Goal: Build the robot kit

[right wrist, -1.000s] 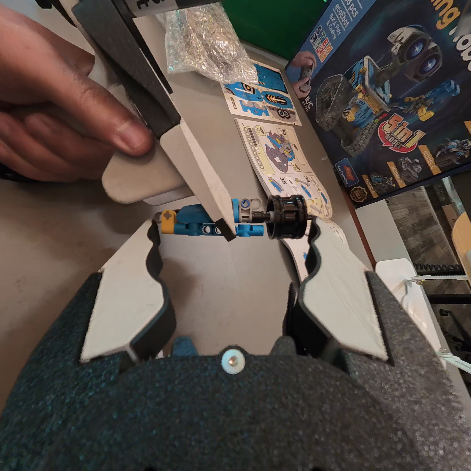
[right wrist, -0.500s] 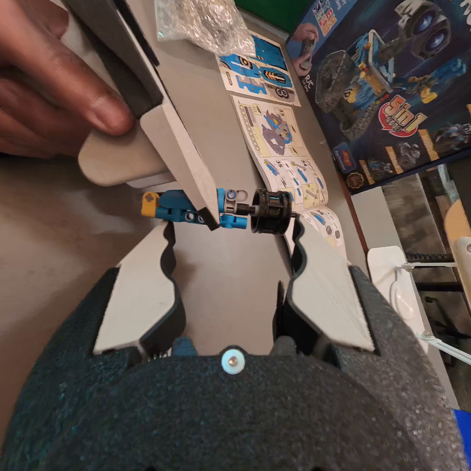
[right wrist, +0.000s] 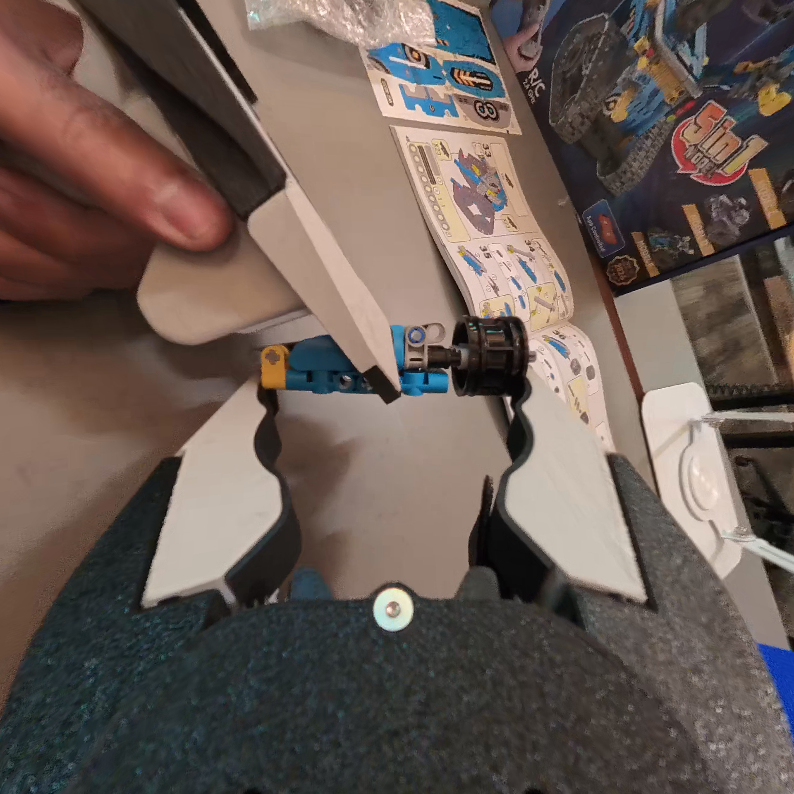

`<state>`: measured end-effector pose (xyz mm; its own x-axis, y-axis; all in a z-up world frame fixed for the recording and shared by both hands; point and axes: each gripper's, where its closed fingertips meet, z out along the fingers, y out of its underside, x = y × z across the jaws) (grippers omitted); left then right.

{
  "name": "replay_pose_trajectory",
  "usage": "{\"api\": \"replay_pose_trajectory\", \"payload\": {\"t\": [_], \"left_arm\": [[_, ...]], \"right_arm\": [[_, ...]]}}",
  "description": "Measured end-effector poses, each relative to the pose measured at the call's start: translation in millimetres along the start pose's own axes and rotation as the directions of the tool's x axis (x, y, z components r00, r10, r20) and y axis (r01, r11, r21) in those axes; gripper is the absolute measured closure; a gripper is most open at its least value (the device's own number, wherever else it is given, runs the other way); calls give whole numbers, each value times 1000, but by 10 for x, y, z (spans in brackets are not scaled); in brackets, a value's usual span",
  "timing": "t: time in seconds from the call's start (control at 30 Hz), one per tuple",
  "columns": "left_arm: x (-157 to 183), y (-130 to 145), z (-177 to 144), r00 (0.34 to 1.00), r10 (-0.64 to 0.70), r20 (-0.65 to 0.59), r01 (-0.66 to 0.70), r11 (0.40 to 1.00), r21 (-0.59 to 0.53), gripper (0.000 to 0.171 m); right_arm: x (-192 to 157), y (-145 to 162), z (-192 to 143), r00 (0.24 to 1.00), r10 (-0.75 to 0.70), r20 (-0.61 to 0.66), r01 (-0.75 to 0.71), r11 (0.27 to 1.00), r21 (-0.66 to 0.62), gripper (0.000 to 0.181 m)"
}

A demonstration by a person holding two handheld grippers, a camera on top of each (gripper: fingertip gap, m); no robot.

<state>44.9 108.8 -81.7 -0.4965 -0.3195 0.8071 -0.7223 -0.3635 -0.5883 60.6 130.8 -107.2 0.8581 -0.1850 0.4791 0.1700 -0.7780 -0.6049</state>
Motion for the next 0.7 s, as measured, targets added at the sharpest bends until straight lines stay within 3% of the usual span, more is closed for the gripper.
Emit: {"api": "replay_pose_trajectory", "payload": {"t": [0.23,0.4,0.7], "left_arm": [[-17,64,36,999,25,31,-24,999,-30,148],[-7,114,50,998,51,37,-48,997,-60,148],[-36,150,49,989,118,85,-111,990,-84,149]], "right_arm": [[-37,44,-3,999,12,34,-12,1000,-20,72],[-44,74,-30,995,-101,13,102,994,-38,74],[-78,83,-17,986,-167,15,167,986,4,77]]}}
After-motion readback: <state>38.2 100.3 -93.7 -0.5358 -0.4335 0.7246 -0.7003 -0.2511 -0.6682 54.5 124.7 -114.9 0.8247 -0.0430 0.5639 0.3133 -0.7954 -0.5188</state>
